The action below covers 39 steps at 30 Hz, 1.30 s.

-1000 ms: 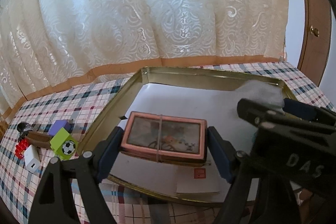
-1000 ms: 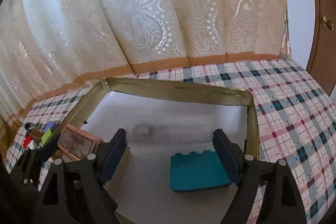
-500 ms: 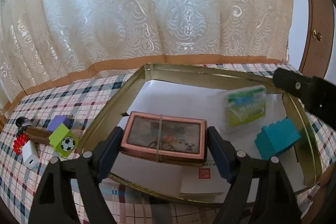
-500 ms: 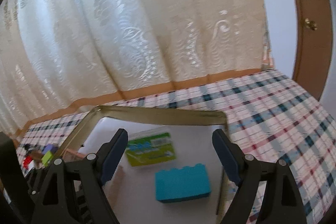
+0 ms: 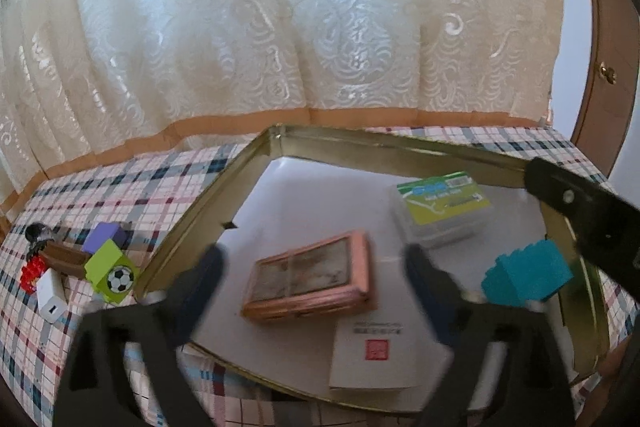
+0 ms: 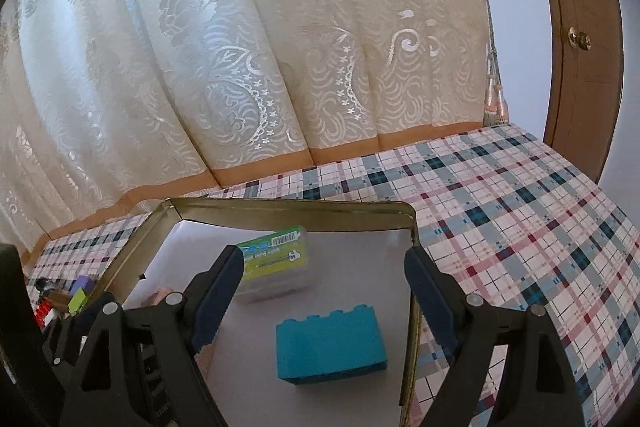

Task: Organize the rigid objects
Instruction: 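Lower the pink framed box onto the tray paper and open the left tool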

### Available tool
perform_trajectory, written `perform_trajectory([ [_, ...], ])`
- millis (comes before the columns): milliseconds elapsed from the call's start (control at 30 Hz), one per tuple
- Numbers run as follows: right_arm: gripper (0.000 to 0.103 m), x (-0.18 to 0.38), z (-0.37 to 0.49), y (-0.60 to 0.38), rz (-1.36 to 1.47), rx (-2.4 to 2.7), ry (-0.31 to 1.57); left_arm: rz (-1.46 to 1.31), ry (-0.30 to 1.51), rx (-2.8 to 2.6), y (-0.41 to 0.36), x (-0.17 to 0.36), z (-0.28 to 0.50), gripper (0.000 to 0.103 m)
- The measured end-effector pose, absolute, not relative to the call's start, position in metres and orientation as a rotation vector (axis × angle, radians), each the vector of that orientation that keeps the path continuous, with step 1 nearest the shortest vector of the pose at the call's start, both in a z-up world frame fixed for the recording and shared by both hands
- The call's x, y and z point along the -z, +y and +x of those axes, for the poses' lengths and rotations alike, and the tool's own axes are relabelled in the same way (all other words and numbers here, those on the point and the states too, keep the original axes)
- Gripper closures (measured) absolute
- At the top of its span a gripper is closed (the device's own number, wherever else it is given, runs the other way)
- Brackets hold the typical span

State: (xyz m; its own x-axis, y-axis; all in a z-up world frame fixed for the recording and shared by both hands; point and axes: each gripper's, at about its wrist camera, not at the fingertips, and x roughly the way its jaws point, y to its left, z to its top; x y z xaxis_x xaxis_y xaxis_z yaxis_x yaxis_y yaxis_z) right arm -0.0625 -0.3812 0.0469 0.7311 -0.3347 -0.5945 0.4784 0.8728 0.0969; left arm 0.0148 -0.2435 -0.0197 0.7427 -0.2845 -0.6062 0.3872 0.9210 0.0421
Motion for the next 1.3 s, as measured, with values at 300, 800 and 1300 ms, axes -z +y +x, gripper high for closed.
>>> perform_trajectory([
  [300, 0.018, -0.048, -0.065, -0.379, 0.254, 0.443, 0.588, 0.168, 0.553, 0.342, -0.235, 0.005, 0.006, 0.0],
  [800, 0.018, -0.046, -0.072, -0.347, 0.245, 0.338, 0.505, 0.118, 0.499, 0.251, -0.186, -0.003, 0.002, 0.0],
  [1300, 0.018, -0.038, -0.072, -0.336, 0.211, 0.311, 0.499, 0.12, 0.504, 0.158, -0.125, 0.005, 0.009, 0.0],
])
